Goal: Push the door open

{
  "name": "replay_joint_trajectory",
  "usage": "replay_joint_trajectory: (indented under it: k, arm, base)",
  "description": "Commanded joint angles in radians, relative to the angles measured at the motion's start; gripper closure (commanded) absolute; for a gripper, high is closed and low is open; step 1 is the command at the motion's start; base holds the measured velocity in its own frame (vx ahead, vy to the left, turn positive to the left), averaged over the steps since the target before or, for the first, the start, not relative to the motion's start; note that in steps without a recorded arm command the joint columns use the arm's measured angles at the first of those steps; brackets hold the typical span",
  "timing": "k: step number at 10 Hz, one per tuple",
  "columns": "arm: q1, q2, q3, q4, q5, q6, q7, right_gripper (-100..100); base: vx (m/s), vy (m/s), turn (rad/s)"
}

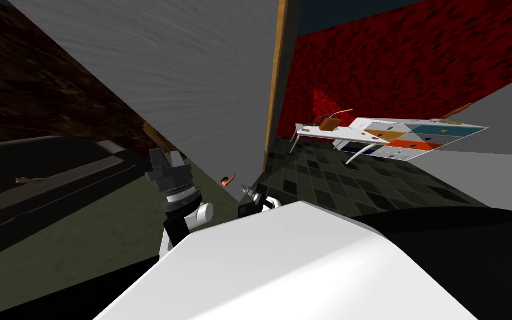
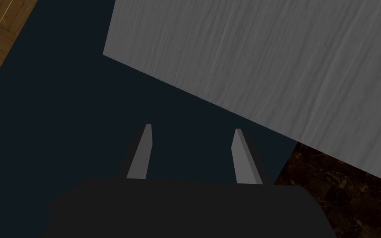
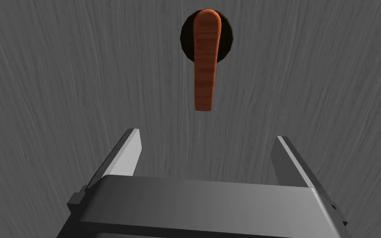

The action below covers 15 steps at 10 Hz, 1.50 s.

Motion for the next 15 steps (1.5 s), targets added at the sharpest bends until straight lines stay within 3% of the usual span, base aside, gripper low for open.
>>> replay_joint_trajectory:
  k: [1,3,4,6,8,11,12,13,15]
  arm:
    - [0.003,0.011,-0.028,0.007,-0.005,0.003,0.014,-100]
    - [0.005,0.030,-0.065,0.016,-0.012,0.006,0.029,-100]
    - [0.008,0.022,-0.053,0.010,-0.010,0.005,0.024,-100]
    - [0.002,0.014,-0.064,0.020,-0.010,0.005,0.030,-100]
    - [-0.004,0.019,-0.072,0.028,-0.010,0.006,0.034,-100]
    - [-0.010,0.044,-0.083,0.037,-0.009,0.007,0.039,-100]
    - [-0.010,0.037,-0.081,0.037,-0.010,0.005,0.036,-100]
    - [-0.010,0.037,-0.081,0.037,-0.010,0.005,0.036,100]
    - [-0.010,0.037,-0.081,0.037,-0.010,0.005,0.036,100]
  base:
    - [-0.075,0.181,-0.083]
    - [-0.071,0.122,-0.117]
    - [-0.038,0.050,-0.022]
    - [0.126,0.137,0.035]
    - [0.211,0.190,0.030]
    - [0.159,0.140,0.028]
    - [0.071,0.061,-0.002]
    - [-0.010,-0.008,-0.002]
    - [-0.028,-0.024,0.002]
